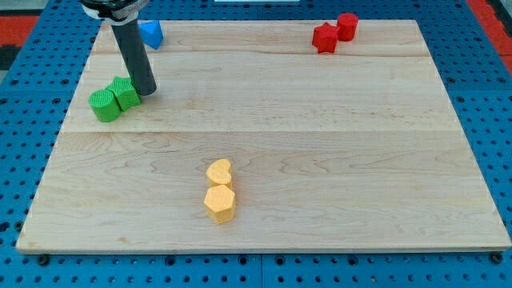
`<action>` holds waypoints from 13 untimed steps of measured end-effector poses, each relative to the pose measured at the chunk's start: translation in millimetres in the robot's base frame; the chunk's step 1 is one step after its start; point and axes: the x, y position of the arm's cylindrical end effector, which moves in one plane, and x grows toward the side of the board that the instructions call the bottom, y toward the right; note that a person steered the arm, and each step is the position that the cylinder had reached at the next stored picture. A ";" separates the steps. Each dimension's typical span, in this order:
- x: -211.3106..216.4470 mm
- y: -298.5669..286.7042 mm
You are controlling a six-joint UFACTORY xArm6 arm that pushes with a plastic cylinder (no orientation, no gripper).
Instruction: Place yellow blocks to center of the board
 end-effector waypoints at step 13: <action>253.2 131.7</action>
